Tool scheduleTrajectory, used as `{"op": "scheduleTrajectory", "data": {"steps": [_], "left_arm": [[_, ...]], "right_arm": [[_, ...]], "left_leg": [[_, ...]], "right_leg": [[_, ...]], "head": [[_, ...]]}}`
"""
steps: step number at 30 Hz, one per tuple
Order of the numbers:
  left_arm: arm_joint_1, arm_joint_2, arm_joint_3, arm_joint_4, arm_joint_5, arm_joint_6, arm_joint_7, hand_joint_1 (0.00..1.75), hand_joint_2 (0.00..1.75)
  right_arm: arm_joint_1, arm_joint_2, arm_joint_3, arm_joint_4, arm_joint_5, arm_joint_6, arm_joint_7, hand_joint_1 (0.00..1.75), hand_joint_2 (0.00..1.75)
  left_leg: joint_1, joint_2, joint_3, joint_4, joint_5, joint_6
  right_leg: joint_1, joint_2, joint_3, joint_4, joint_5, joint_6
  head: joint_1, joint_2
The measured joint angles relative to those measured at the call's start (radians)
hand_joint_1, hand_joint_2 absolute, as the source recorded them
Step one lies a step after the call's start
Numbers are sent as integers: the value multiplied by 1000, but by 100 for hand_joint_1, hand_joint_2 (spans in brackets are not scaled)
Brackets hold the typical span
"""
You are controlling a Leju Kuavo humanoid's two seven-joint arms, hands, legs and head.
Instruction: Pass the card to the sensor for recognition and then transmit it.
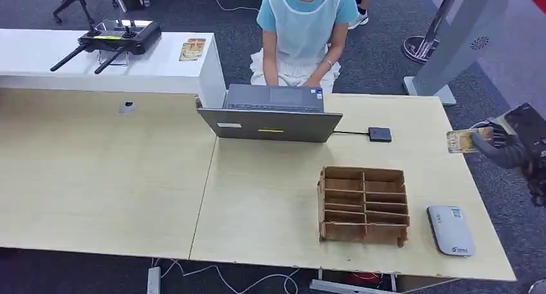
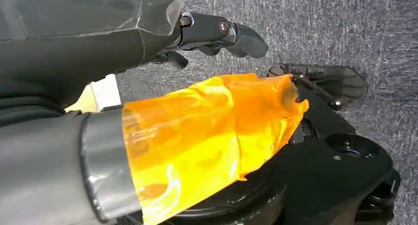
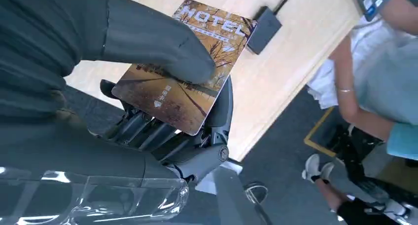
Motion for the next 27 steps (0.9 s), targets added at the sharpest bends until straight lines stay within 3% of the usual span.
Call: {"op": "scheduleTrajectory", "data": {"steps": [6, 12, 20, 27], "left_arm": [[-3, -5, 3, 0, -4, -3, 0, 0, 0], [-6, -6, 4, 0, -29, -9, 3, 0, 0], [-20, -5, 4, 0, -75, -20, 14, 0, 0], [-26, -4, 4, 0, -106, -26, 21, 0, 0]], "right_arm": [[-132, 12, 102, -31, 207, -121, 27, 175, 175], [-346, 84, 266, -34, 472, -249, 101, 175, 175], [-561, 263, 457, 39, 707, -322, 144, 175, 175], [-661, 424, 571, 171, 824, -361, 159, 175, 175]], "left_leg": [[0, 2, -2, 0, 0, 0], [0, 3, 0, 0, 2, 0], [1, 3, 0, 0, 3, -2], [1, 1, -1, 0, 4, -3]], "right_leg": [[0, 2, -1, 1, 0, 0], [0, 3, -1, 2, 1, -1], [1, 4, -2, 3, 1, -1], [1, 2, -3, 3, 1, -1]], "head": [[1, 0], [-1, 0], [0, 0], [1, 0]]}}
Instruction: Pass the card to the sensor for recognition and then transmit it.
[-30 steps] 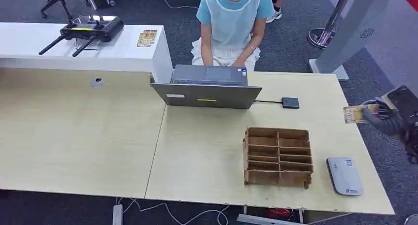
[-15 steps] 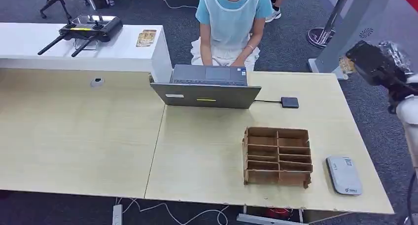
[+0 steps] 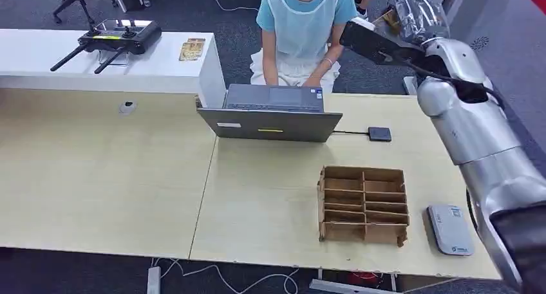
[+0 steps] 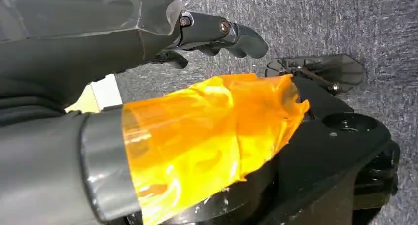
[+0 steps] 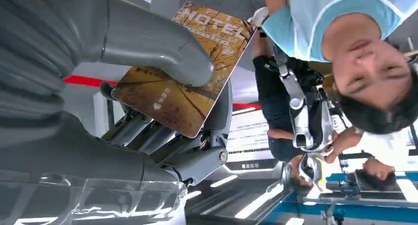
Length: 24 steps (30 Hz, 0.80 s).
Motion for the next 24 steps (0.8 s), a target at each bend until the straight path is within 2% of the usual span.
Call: {"op": "scheduleTrajectory", "data": {"steps": [6, 12, 24], "left_arm": [[-7, 1, -1, 0, -22, -2, 1, 0, 0], [-7, 3, -2, 0, -32, -10, 1, 0, 0], [-7, 5, -3, 0, -42, -13, 1, 0, 0]], "right_arm": [[-52, 98, 52, 114, 59, -29, 11, 175, 175], [-92, 162, 79, 220, 107, -47, 23, 175, 175], [-129, 203, 99, 371, 136, -51, 39, 175, 175]], "left_leg": [[0, 0, 0, 0, 0, 0], [0, 0, 0, 0, 0, 0], [0, 0, 0, 0, 0, 0]], "right_leg": [[0, 0, 0, 0, 1, -1], [0, 0, 0, -1, 1, -1], [0, 0, 0, -1, 1, -1]], "head": [[-1, 0], [-1, 0], [0, 0]]}}
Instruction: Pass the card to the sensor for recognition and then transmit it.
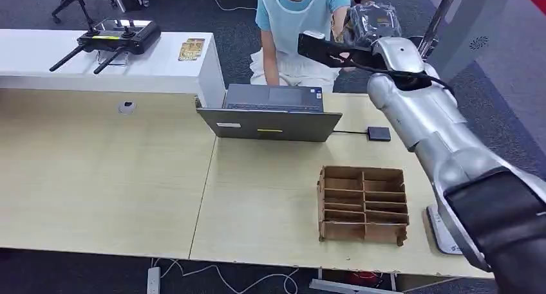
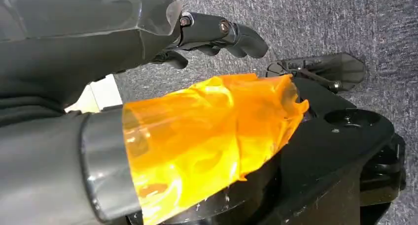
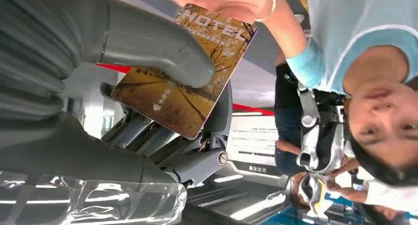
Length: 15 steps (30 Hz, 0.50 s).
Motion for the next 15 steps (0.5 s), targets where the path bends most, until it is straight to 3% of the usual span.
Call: {"op": "scheduleTrajectory", "data": {"steps": [7, 8, 9, 10, 11, 15], "left_arm": [[0, 3, 0, 0, 0, -1, 0, 0, 0], [0, 3, 0, 0, 0, -1, 0, 0, 0], [0, 3, 0, 0, 0, -1, 0, 0, 0], [0, 3, 0, 0, 0, -1, 0, 0, 0], [1, 3, 0, 0, 0, -1, 0, 0, 0], [1, 3, 0, 0, 0, -1, 0, 0, 0]], "right_arm": [[-3, 0, 0, 45, 8, -15, 7, 175, 175], [-4, 0, 0, 49, 11, -17, 8, 145, 175], [-4, 0, 0, 53, 15, -18, 8, 52, 175], [-4, 0, 0, 55, 18, -20, 8, 52, 175], [-4, 0, 0, 58, 20, -23, 8, 2, 175], [-4, 0, 0, 68, 20, -30, 13, 0, 175]], "left_leg": [[0, 0, 0, 0, 0, 0], [0, 0, 0, 0, 0, 0], [0, 0, 0, 0, 0, 0], [0, 0, 0, 0, 0, 0], [0, 0, 0, 0, 0, 0], [0, 0, 0, 0, 0, 0]], "right_leg": [[0, 0, 0, 0, 0, 0], [0, 0, 0, 0, 0, 0], [0, 0, 0, 0, 0, 0], [0, 0, 0, 0, 0, 0], [0, 0, 0, 0, 0, 0], [0, 0, 0, 0, 0, 0]], "head": [[0, 0], [0, 0], [0, 0], [0, 0], [0, 0], [0, 0]]}}
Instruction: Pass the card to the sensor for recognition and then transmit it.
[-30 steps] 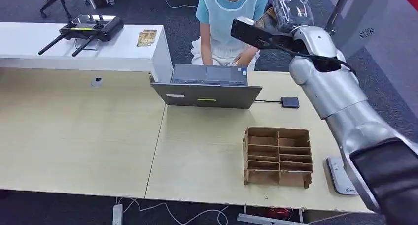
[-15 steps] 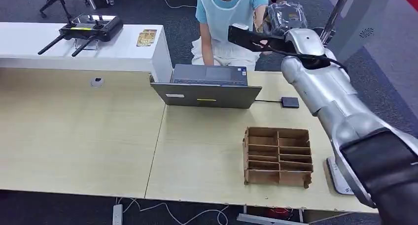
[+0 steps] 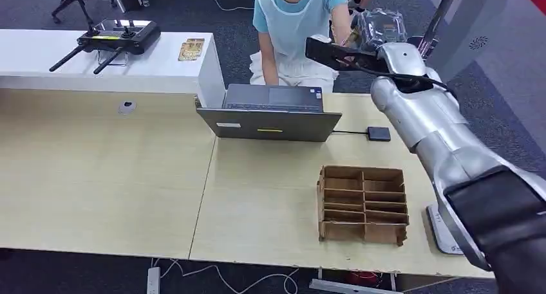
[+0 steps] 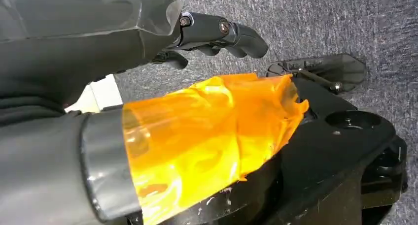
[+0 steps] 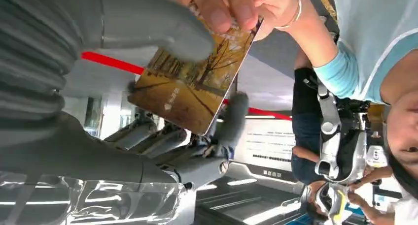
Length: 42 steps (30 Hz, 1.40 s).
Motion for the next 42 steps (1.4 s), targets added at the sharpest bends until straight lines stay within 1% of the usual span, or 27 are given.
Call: {"op": "scheduleTrajectory", "data": {"steps": [12, 17, 20, 22, 25, 30, 33, 36, 39, 42], "left_arm": [[0, 0, 0, 0, -2, 0, 0, 0, 0], [0, 0, 0, 0, -6, 2, 1, 0, 0], [1, 0, 0, 0, -9, 3, 1, 0, 0], [2, 0, 0, 0, -9, 4, 0, 0, 0], [5, -1, 0, 0, -2, 6, -2, 0, 0], [15, -9, 0, 0, 5, 18, -3, 0, 0], [19, -15, 2, 0, 18, 26, -6, 0, 0], [25, -21, 12, 0, 29, 35, -12, 0, 0], [33, -27, 27, 0, 36, 39, -19, 0, 0], [35, -29, 33, 0, 36, 41, -20, 0, 0]], "right_arm": [[0, 0, 0, 17, 0, -9, 5, 0, 175], [2, -2, -2, 17, 12, -68, 27, 0, 175], [16, -8, -27, 4, -25, -137, 15, 0, 175], [31, -13, -57, -16, -67, -176, -8, 0, 175], [77, -22, -138, -82, -196, -216, -63, 0, 175], [187, -45, -281, -237, -339, -215, -115, 0, 175], [295, -69, -370, -382, -471, -190, -177, 0, 175], [440, -103, -462, -549, -605, -164, -235, 0, 175], [593, -143, -549, -724, -671, -139, -266, 0, 175], [675, -166, -607, -820, -682, -126, -271, 0, 175]], "left_leg": [[0, 0, 0, 0, 0, 0], [0, 0, 0, 0, 0, 0], [0, 0, 0, 0, 0, 0], [0, 0, 0, 0, 0, 0], [0, 0, 0, 0, 0, 0], [0, 0, 0, 0, 0, 0], [0, -2, 0, 0, 0, 0], [0, -6, 0, 0, -1, 1], [0, -7, -2, 0, -2, 2], [0, -3, -1, 0, -3, 3]], "right_leg": [[0, 0, 0, 0, 0, 0], [0, 0, 0, 0, 0, 0], [0, 0, 0, 0, 0, 0], [0, 0, 0, 0, 0, 0], [0, 0, 0, 0, 0, 0], [0, 0, 0, -1, 0, 0], [0, -2, 0, -2, 0, 0], [0, -5, 1, -3, -1, 1], [0, -6, 2, -3, -2, 2], [-1, -2, 1, -3, -2, 2]], "head": [[0, 0], [0, 0], [0, 0], [0, 0], [0, 0], [1, 0], [0, 0], [0, 0], [1, 0], [1, 0]]}}
